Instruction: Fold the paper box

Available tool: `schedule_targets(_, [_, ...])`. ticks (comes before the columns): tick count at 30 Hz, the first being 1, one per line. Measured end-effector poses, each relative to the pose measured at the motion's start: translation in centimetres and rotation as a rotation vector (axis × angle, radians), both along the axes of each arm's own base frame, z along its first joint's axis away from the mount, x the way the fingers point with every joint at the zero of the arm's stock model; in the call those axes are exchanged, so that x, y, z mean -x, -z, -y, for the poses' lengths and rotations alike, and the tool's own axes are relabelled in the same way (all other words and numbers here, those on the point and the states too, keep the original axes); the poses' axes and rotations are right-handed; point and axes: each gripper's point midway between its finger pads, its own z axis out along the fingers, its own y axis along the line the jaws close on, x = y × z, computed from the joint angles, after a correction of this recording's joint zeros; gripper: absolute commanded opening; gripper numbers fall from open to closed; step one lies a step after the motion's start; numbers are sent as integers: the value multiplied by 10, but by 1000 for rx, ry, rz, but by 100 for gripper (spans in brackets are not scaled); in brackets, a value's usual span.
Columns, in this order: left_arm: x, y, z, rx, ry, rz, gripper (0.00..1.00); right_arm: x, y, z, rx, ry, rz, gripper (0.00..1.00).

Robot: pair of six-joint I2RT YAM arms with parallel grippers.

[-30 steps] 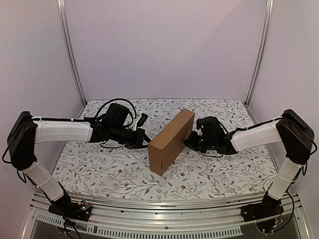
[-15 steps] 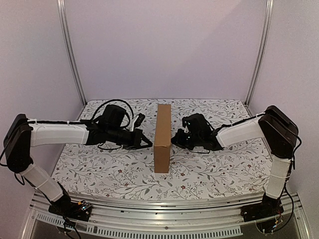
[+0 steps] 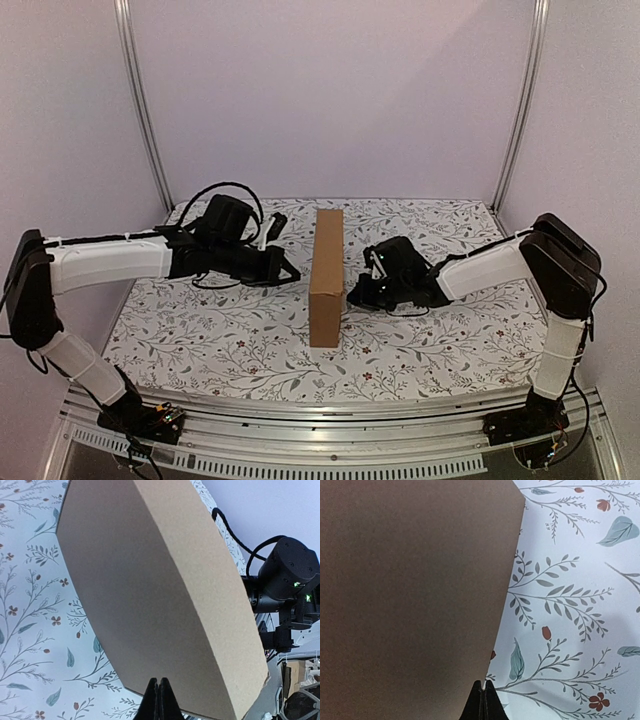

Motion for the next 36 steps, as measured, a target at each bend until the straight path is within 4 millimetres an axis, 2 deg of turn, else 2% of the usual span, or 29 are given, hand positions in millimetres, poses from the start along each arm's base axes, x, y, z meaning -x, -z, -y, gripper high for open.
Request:
schedule_targets(7, [-6,-3,7,7,11,5,0,12,4,-7,-19,-64,-35,0])
schedule_targets(15, [-7,-4,16,27,34,-7,0,27,29,-23,-15,-117,-104,0])
schedule_targets(24, [-8,-3,32,56,63,-33,0,26,29,-46,-46,-142,-112,0])
schedule_targets(31, [-1,-16,50,88,100,-15,0,21,34,-43,-50,-128,-110,0])
schedule_targets(36, [3,-14,53,84,107,-19,0,15,36,-23,-57,-100,-85,0])
